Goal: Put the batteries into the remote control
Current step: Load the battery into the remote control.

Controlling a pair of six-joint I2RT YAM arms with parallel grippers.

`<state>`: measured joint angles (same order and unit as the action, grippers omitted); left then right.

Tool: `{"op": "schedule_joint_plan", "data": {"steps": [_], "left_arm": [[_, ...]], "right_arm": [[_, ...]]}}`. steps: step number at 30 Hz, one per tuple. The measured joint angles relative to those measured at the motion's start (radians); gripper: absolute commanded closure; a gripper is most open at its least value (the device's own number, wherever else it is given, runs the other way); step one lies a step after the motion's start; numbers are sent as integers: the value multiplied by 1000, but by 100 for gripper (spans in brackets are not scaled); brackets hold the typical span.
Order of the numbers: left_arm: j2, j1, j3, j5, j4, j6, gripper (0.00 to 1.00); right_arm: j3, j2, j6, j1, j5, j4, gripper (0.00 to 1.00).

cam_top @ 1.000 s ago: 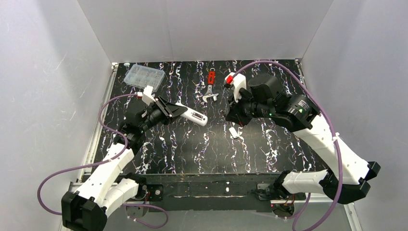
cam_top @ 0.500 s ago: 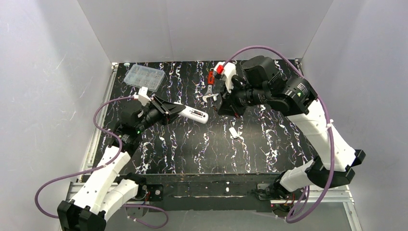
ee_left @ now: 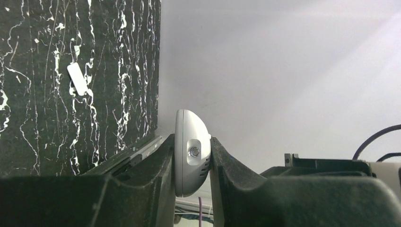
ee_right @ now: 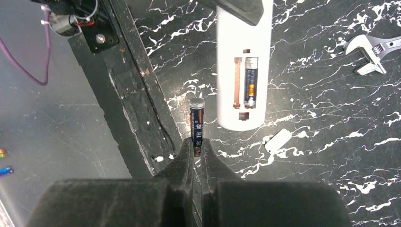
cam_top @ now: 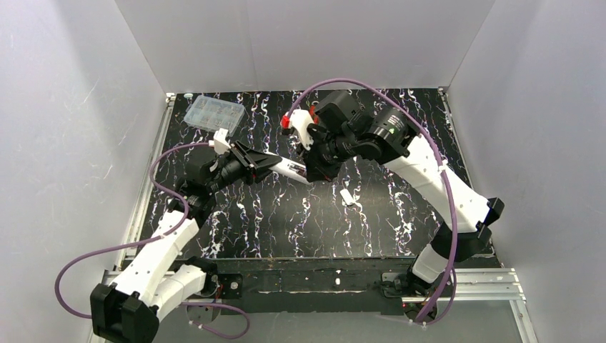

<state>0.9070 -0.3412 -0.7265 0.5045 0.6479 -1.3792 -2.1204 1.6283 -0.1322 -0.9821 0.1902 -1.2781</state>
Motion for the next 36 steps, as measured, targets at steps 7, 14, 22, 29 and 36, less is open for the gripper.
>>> {"op": "schedule_joint_plan", "data": {"steps": [7,14,22,29,36], "left_arm": [[53,-3,16,59,83,-28,100],[60,-23,16,94,121,-42,100],[67,-53,23,121,133,-50,100],[66,-61,27,133,132,-49,100],[67,-64,28,135,131,-42,100]], "right_arm": [[7,3,-24,-34,-48,-15,99],[50,3,-45,-39,-95,-22,99],[71,3,-58,-39,-140,-32,99],[75,3,-59,-39,-145,-32,99],[99,3,-63,-39,-134,-31,98]]}}
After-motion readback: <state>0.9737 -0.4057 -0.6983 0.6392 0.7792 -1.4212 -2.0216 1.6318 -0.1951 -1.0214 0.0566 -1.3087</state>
